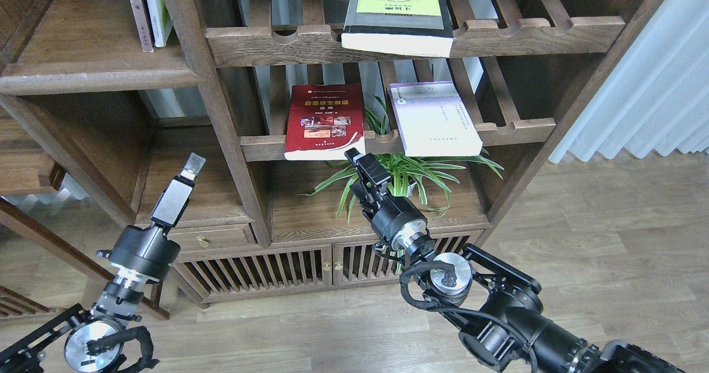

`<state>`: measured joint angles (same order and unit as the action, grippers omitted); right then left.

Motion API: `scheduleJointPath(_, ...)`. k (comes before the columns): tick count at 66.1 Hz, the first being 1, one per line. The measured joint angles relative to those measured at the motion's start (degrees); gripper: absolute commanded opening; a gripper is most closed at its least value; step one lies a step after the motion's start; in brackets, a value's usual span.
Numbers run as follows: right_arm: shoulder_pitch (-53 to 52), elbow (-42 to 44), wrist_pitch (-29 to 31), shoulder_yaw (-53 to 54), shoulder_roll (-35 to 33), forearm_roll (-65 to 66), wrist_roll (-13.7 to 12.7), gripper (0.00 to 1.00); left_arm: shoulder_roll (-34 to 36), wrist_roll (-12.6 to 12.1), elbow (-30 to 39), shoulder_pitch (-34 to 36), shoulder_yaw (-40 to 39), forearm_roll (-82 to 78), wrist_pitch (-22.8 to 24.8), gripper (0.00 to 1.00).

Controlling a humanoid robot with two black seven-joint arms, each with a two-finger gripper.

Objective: Organize books on shelf
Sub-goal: 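Reach the right gripper to the red book's edge beside the plant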

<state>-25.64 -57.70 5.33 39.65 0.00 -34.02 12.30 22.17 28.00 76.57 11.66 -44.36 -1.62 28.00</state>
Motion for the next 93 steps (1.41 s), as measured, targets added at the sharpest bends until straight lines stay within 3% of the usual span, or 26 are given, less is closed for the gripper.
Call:
scheduleJointPath(22,-6.90,2.91,-4.17,-0.13,0.00,-4.15,-1.10,0.88,-3.08,0.00,-1.49,-0.06,0.50,-1.27,0.00,1.00)
scheduleJointPath(32,-7.80,3.51,-5.46,-1.42,0.00,-5.52,-4.35,0.90,-3.68,0.00,-2.00,0.07,0.51,-1.29,0.00,1.00)
scheduleJointPath(54,-8.95,5.94,-5.68,-2.13,0.00,-6.99,-5.54,0.87,-4.14,0.00,-2.64,0.24,0.51,-1.37,0.00,1.00)
scheduleJointPath(62,-9.86,6.33,-5.69,-2.15,0.00,-7.70,-7.29,0.85,-4.74,0.00,-2.94,0.58,0.51,-1.45,0.00,1.00)
scheduleJointPath(72,-10.93,8.24,-5.77,-2.15,0.00,-8.36,-8.54,0.69,-4.93,0.00,-3.47,0.71,0.51,-1.46,0.00,1.00)
scheduleJointPath(93,-11.80,10.36,-6.30,-2.13,0.00,-10.54,-10.38,0.48,-5.52,0.00,-4.09,0.69,0.51,-1.46,0.00,1.00)
